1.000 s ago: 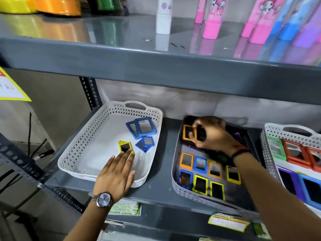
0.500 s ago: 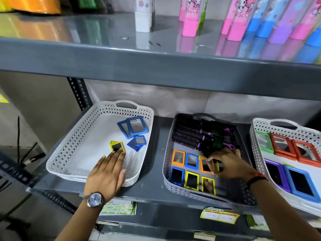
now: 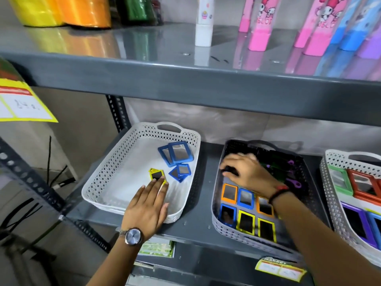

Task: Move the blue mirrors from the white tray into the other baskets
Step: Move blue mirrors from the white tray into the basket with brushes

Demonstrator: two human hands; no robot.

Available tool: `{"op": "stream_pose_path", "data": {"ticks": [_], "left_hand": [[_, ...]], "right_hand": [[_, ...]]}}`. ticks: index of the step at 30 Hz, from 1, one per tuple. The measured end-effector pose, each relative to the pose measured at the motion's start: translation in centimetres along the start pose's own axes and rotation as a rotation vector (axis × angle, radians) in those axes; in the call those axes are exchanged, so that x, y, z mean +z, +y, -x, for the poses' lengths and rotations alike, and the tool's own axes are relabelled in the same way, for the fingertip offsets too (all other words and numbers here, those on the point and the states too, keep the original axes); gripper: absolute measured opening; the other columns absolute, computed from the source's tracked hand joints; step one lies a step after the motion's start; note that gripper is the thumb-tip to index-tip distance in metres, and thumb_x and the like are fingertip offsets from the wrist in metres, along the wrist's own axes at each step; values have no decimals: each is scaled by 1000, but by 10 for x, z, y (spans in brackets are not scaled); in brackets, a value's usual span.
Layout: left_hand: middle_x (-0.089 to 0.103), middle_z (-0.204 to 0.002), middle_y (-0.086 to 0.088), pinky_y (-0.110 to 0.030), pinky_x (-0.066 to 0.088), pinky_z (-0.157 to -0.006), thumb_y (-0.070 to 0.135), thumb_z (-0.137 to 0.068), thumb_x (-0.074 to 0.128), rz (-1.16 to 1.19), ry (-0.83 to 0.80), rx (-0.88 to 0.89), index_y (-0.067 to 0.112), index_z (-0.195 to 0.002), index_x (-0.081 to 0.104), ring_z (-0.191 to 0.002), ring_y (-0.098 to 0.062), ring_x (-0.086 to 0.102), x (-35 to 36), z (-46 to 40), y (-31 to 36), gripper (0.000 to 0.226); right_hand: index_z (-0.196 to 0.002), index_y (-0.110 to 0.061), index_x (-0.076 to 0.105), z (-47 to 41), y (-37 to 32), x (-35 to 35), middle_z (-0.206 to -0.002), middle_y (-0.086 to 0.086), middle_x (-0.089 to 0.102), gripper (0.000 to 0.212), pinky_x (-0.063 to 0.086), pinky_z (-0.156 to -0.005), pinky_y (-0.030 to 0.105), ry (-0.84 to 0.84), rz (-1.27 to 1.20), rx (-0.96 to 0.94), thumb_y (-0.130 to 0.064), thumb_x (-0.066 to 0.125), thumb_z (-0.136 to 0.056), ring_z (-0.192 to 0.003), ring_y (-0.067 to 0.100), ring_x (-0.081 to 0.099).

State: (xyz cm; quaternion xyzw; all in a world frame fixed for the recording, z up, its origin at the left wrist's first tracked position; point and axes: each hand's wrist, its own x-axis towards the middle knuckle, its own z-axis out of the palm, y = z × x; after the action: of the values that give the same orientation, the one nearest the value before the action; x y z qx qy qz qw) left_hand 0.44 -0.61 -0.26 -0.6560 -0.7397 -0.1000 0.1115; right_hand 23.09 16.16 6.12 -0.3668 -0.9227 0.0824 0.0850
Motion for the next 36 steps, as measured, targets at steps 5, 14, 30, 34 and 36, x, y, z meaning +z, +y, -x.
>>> {"op": "stream_pose_path", "data": {"ticks": [5,14,30,34,36], "left_hand": [[63,-122,-14,-34,31,-97,35,-96,9,27,27,-11,8,-125,43,-108,-27,63,3,2,1,52],[59,-127,-14,-33,30,-99,37,-96,11,30,95,8,8,-128,40,-118,-21,44,7,2,-1,52],[61,-124,-13,-32,29,-102,37,-96,11,10,118,26,8,-127,42,-117,-23,50,11,2,-1,52],[59,-127,-13,-31,27,-104,36,-96,11,8,142,36,8,-127,41,-119,-20,41,12,1,-2,52],[58,-128,-13,-34,31,-99,35,-96,10,8,150,33,8,-127,42,-118,-21,40,12,0,-2,52]], "right_hand": [[-119,-17,60,-78,-62,44,-127,4,60,36,38,-106,39,-142,-66,-178,-28,62,-85,-120,24,52],[-135,-15,44,-127,-92,87,-142,7,47,64,38,-107,42,-353,107,-310,-37,67,-80,-129,28,44],[-104,-11,60,-130,-95,85,-113,7,65,36,32,-97,40,-257,78,-253,-26,72,-74,-112,27,49],[-102,-14,59,-119,-75,56,-110,3,64,40,31,-96,39,-151,-32,-168,-29,74,-69,-110,26,51],[-101,-17,59,-107,-58,39,-111,3,63,41,32,-95,39,-95,-58,-129,-33,75,-66,-110,26,51]]}}
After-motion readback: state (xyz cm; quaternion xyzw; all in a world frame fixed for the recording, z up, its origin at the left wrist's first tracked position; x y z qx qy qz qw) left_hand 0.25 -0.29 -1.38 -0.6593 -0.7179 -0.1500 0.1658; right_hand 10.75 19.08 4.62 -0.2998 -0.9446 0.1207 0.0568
